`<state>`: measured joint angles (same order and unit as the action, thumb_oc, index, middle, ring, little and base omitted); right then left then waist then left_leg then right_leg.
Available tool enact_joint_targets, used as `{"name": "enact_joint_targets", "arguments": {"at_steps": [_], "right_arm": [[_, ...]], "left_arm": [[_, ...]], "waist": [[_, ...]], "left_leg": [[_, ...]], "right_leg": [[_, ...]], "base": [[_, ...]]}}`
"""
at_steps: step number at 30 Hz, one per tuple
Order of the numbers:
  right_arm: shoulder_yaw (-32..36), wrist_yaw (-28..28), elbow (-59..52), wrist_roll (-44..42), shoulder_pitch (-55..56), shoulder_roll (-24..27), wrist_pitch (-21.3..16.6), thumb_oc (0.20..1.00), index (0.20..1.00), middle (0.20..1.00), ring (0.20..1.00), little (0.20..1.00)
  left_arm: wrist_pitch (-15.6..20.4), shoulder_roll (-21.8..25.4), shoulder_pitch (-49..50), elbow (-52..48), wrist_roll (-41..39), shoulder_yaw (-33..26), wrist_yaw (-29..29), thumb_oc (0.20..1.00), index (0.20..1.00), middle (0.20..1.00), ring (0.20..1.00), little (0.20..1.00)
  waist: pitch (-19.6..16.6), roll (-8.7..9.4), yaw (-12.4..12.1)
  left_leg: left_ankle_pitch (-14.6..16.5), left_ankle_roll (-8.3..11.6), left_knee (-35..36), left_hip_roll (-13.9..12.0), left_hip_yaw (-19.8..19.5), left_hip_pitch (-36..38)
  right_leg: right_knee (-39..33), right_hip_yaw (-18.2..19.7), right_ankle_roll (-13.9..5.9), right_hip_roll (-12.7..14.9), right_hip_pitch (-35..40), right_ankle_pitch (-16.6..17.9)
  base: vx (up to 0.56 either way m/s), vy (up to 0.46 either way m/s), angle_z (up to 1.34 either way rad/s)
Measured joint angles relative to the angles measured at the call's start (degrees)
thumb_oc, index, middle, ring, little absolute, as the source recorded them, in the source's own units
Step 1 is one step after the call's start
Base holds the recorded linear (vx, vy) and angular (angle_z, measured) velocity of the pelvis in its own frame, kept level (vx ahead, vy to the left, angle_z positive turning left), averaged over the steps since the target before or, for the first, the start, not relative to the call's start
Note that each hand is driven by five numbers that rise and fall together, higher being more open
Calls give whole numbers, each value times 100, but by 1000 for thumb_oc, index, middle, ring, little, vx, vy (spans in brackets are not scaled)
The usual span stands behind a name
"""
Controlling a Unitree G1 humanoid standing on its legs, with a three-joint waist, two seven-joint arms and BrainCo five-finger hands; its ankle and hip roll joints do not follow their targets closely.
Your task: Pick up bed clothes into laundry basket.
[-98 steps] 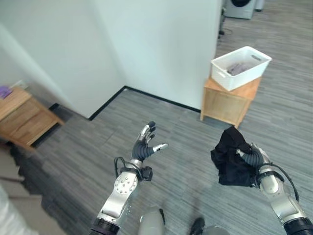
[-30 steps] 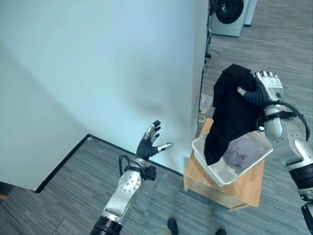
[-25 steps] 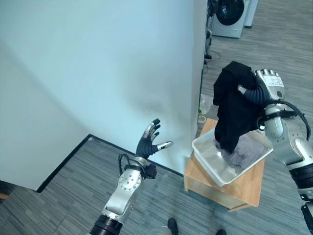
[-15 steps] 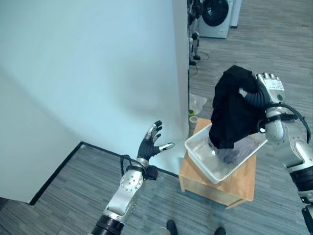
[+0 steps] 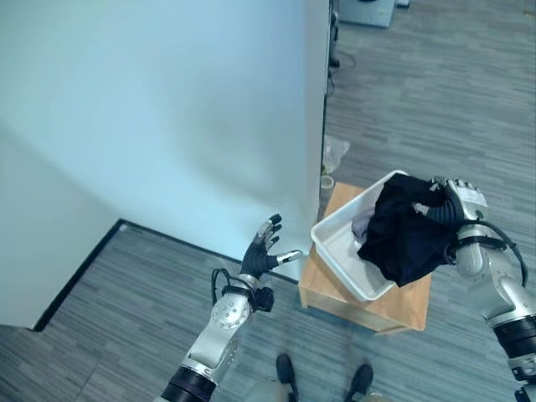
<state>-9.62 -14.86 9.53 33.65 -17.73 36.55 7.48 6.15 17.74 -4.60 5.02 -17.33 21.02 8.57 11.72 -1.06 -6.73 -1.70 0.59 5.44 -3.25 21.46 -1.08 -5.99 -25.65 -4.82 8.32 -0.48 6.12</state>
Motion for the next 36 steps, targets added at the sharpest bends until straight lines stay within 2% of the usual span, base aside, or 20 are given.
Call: {"name": "enact_joint_targets", "arguments": {"at_steps": [9, 17, 20, 22, 27, 30, 32, 36], "right_arm": [[5, 136, 50, -558, 248, -236, -82, 1000, 1000, 1000, 1000, 1000], [24, 134, 27, -597, 197, -238, -236, 1000, 1000, 1000, 1000, 1000], [176, 125, -152, -784, 373, -411, -288, 1000, 1000, 1000, 1000, 1000], [484, 125, -462, -1031, 1037, -669, -453, 1000, 1000, 1000, 1000, 1000], [668, 231, -648, -1388, 2085, -887, -533, 1000, 1000, 1000, 1000, 1000], [668, 307, -649, -1403, 2216, -882, -534, 1000, 1000, 1000, 1000, 1000], [790, 352, -687, -1642, 2425, -1092, -684, 1000, 1000, 1000, 1000, 1000], [618, 411, -481, -1876, 2645, -1211, -705, 1000, 1000, 1000, 1000, 1000]], "left_arm": [[-12, -2, 30, 119, -48, 3, -109, 1000, 1000, 1000, 1000, 1000], [-11, 5, 27, 128, -55, -23, -148, 1000, 1000, 1000, 1000, 1000], [-11, 4, 31, 127, -49, -84, -126, 1000, 1000, 1000, 1000, 1000], [-10, 54, 51, 20, -37, -143, -84, 1000, 1000, 1000, 1000, 1000], [-2, 74, 64, -212, 69, -208, -72, 1000, 1000, 1000, 1000, 1000], [5, 72, 66, -221, 73, -215, -70, 1000, 1000, 1000, 1000, 1000], [18, 94, 199, -354, 87, -244, -34, 1000, 1000, 1000, 1000, 1000], [33, 95, 222, -361, 87, -218, -8, 1000, 1000, 1000, 1000, 1000]], "waist": [[259, 34, -164], [271, 55, -225], [271, 55, -231], [269, 50, -209], [258, 31, -128], [247, 14, -77], [226, -4, 23], [102, -30, 38]], "left_leg": [[-2, 8, 0, -29, -75, 21], [-7, 17, 1, -24, -185, 133], [-8, 17, 1, -23, -191, 165], [-6, 18, 1, -22, -203, 241], [0, 26, 2, -12, -196, 322], [13, 43, 3, -13, -177, 380], [21, 56, 3, -25, -188, 451], [22, 58, 2, -24, -181, 462]], "right_leg": [[1, -104, 2, -30, 76, 1], [-27, -214, -19, -20, 247, -22], [-26, -218, -19, -22, 279, -27], [-27, -228, -23, -19, 360, -33], [-27, -227, -40, -7, 439, -82], [-27, -221, -48, -4, 481, -126], [-28, -223, -37, -16, 571, -168], [-28, -217, -38, -15, 574, -178]], "base": [[11, -4, 3], [19, -10, 8], [0, 0, 0], [-1, -10, 2], [0, -5, -1], [-2, -21, -5], [-3, -14, 2], [0, 0, 0]]}}
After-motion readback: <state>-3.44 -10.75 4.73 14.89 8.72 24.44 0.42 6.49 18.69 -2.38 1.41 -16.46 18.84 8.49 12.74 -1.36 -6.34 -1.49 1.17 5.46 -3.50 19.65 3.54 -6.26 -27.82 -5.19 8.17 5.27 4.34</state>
